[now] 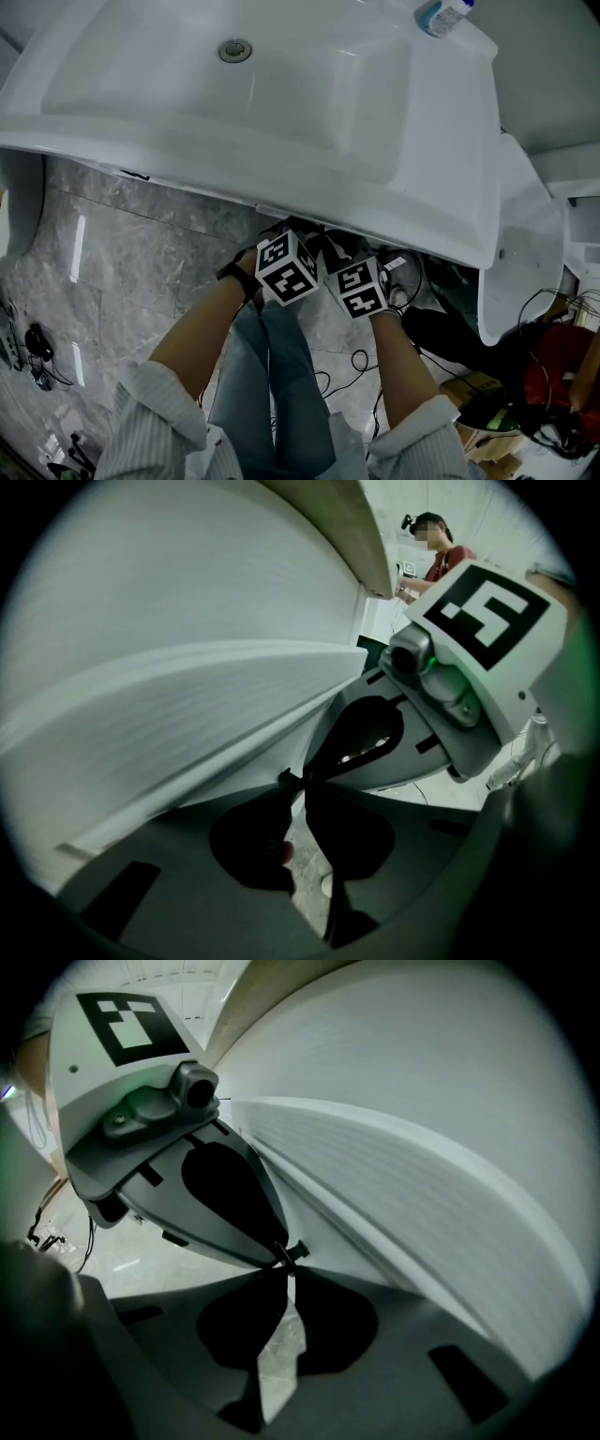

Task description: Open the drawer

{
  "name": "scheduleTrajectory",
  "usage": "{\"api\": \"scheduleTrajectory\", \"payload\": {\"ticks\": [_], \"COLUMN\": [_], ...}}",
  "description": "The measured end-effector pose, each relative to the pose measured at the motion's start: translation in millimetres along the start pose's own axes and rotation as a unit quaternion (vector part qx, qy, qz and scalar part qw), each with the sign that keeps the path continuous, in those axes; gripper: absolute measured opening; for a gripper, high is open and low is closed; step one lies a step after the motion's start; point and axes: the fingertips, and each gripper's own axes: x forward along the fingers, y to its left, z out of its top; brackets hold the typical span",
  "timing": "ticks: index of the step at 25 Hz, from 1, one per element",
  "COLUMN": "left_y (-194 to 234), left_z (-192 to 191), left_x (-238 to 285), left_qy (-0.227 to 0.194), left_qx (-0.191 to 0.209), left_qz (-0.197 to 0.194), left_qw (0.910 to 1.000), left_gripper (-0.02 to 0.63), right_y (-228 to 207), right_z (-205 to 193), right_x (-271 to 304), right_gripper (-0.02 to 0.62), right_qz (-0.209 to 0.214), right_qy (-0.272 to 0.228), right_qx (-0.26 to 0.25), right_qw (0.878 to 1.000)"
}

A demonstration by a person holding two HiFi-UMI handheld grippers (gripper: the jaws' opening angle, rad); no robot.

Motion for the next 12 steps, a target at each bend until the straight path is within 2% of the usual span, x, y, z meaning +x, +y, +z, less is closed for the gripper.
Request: {"api": "scheduleTrajectory", "payload": {"ticks": [8, 12], "left_y": [-19, -28], "left_z": [-15, -22], "left_x": [-10, -14], "left_qy": [0.01, 0.014], "left_qx": [0.004, 0.0], "left_qz": [0.0, 0.002], "left_qw": [0.9999, 0.9999], "left_gripper": [0.052, 0.051], "right_y": [25, 33], "right_z": [-11, -17], "right_x": [-6, -11], "right_gripper": [0.023, 0.023], "right_qz": [0.007, 0.002], "right_qy": [-0.002, 0.01], "right_qx": [0.034, 0.032], "right_qw": [0.999, 0.999]}}
